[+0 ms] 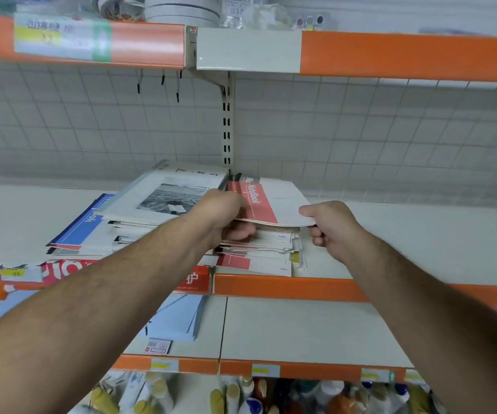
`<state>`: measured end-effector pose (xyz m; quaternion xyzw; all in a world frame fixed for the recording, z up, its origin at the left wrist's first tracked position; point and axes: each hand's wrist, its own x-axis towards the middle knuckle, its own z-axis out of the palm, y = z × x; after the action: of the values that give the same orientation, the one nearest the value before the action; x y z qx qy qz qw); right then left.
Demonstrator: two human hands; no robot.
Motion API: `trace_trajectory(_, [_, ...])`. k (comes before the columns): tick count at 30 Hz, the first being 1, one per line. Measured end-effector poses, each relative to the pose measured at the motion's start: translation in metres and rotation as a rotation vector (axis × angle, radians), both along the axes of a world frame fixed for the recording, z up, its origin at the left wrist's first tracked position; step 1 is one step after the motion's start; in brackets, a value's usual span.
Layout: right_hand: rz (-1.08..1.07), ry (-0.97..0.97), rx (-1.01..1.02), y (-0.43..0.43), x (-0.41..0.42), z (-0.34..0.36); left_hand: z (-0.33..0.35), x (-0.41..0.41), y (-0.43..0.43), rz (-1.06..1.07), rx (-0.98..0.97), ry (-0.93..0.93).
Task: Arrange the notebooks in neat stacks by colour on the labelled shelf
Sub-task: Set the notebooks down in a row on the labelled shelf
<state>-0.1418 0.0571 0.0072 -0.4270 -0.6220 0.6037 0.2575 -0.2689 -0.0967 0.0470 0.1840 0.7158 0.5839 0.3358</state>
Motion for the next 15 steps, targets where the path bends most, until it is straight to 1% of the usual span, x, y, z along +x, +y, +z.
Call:
trace_trajectory(2, [0.055, -0.031, 0.054, -0.007, -0.004, 0.001, 0.0, 0.0, -0.002, 0.014, 0.083, -0.112])
trace_trajectory(5, [0.123, -0.049, 0.116, -0.015, -0.011, 0.002, -0.001, -0.006, -0.007, 0.111, 0.153, -0.153])
trace_trajectory(8, [0.013, -0.092, 0.232, -0.016, -0.016, 0.002, 0.0, -0.015, -0.013, 0.192, 0.165, -0.127])
trace_trajectory(9, [-0.031, -0.132, 0.296, -0.012, -0.018, -0.001, 0.001, -0.018, -0.015, 0.215, 0.158, -0.118])
trace_trajectory(11, [-0.042, -0.247, 0.388, -0.004, -0.021, -0.008, -0.001, -0.025, -0.02, 0.239, 0.14, -0.1])
trace_trajectory(13, [-0.003, -0.374, 0.383, -0.001, -0.023, -0.014, -0.002, -0.029, -0.025, 0.236, 0.116, -0.094])
trace_trajectory(15, [0.017, -0.443, 0.359, -0.001, -0.025, -0.015, -0.003, -0.03, -0.028, 0.217, 0.113, -0.117])
